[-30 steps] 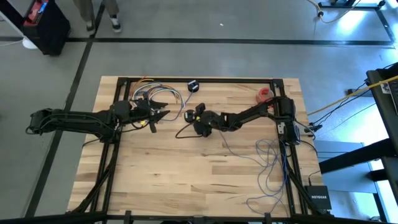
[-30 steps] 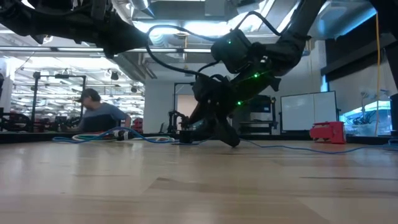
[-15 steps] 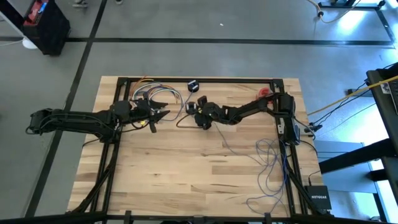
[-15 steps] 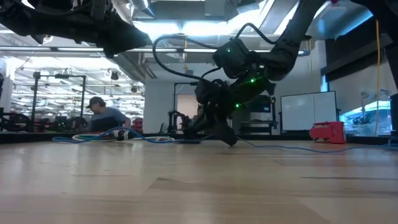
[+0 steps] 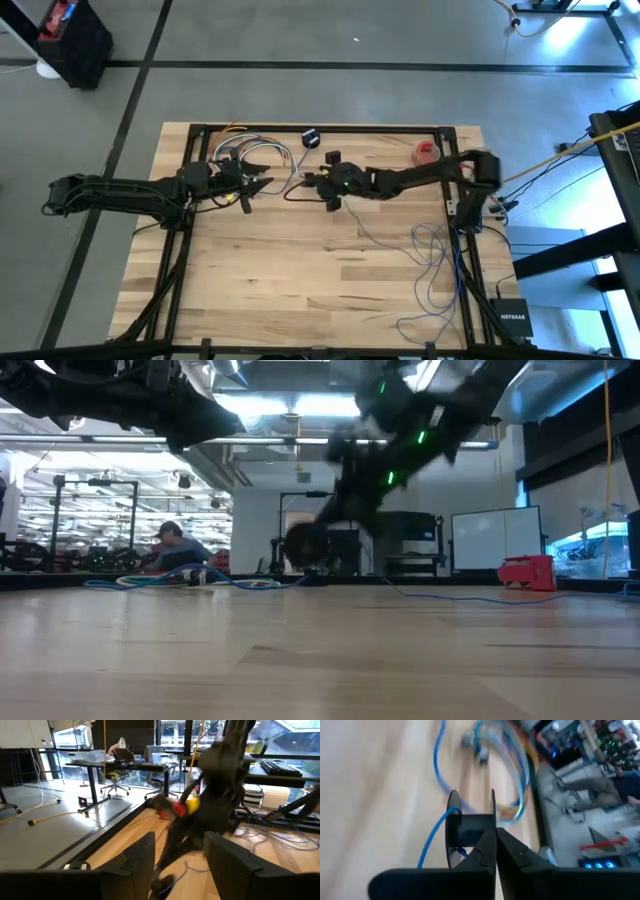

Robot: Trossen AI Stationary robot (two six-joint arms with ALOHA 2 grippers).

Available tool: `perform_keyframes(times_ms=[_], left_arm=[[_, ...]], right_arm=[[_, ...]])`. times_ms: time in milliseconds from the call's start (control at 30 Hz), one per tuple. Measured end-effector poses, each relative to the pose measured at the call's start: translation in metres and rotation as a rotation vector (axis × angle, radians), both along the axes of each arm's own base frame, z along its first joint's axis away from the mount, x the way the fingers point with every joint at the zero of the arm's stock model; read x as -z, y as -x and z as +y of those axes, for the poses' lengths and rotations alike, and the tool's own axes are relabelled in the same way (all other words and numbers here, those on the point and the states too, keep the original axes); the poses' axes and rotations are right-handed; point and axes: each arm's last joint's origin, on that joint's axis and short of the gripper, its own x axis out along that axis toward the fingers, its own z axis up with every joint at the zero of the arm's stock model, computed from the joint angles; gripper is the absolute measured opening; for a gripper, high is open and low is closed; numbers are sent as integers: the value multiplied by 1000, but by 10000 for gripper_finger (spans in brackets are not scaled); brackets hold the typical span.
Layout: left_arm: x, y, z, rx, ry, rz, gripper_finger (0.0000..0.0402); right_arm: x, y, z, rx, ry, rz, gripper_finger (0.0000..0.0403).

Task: Coil cords
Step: Coil the blue wire onto the black spool

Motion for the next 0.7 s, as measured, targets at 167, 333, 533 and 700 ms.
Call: perform_keyframes(times_ms=[167, 333, 533, 700], left_arm=[[3, -6, -5, 32, -24, 27, 164], [0, -29, -16, 106, -79, 107, 164], [-6, -69, -26, 175, -135, 285, 164], [-5, -90, -27, 183, -143, 364, 164]], right_arm=[[-33, 13, 19, -66, -161, -67, 2], [-46, 17, 35, -132, -230, -97, 1], [-45, 17, 42, -156, -243, -88, 1], [-45, 17, 44, -150, -262, -96, 1]])
